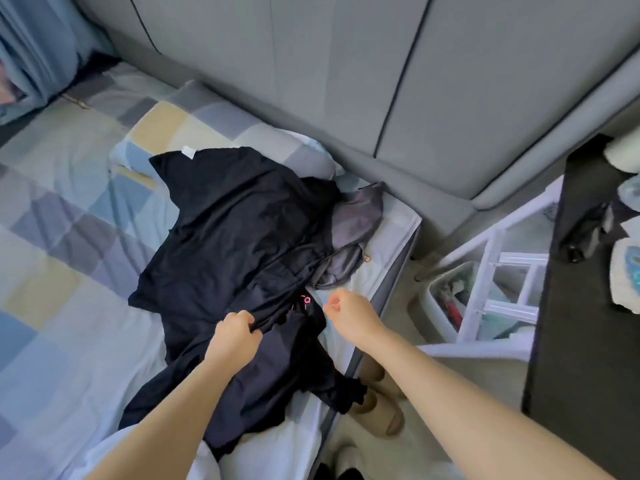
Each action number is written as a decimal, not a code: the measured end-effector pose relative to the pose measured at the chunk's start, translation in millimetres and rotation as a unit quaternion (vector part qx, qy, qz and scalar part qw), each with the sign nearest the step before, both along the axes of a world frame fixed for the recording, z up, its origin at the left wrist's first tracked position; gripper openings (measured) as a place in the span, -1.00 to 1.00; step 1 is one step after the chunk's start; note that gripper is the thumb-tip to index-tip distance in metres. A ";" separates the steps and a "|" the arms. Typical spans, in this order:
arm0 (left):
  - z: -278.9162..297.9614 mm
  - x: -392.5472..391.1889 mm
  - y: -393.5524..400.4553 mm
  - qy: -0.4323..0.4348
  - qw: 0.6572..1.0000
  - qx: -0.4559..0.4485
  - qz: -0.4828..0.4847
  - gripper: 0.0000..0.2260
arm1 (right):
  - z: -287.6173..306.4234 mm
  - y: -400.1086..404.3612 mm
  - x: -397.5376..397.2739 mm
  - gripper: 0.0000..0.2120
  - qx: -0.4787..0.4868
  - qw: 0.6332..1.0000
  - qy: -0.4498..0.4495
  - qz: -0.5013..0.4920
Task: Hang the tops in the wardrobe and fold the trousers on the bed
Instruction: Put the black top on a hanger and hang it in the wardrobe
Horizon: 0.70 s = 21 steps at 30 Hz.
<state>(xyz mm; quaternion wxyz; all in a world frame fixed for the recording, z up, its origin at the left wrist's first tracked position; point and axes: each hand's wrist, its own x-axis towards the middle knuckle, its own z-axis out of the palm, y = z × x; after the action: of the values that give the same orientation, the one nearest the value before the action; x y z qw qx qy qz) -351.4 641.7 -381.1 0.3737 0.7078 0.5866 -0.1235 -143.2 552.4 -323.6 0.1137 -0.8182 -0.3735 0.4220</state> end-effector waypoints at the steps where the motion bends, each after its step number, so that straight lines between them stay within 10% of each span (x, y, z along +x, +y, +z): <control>1: -15.9 5.8 6.9 0.005 1.000 0.003 -0.013 -0.67 | -19.6 10.2 0.5 -0.74 -0.006 1.000 0.011 -0.004; 9: -125.9 49.3 39.7 0.080 0.972 -0.031 -0.217 -0.55 | -146.3 74.5 4.8 -0.76 -0.021 0.988 0.094 -0.118; 13: -139.4 59.3 37.8 -0.070 0.997 0.019 0.001 -0.92 | -173.1 87.4 7.0 -0.70 -0.031 0.971 0.123 -0.202; 16: -123.0 62.4 31.0 -0.198 0.963 -0.054 0.175 -0.77 | -173.8 96.5 10.7 -0.76 -0.033 0.931 0.210 -0.297; 21: -66.6 56.9 6.4 -0.318 0.913 -0.221 0.125 -0.67 | -162.0 109.4 21.6 -0.58 -0.012 0.810 0.361 -0.462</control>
<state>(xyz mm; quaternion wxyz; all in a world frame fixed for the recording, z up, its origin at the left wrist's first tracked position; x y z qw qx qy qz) -294.4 648.1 -447.7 0.6999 0.5295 0.4784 0.0295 -121.6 661.8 -485.6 0.4123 -0.6844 0.1214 0.5889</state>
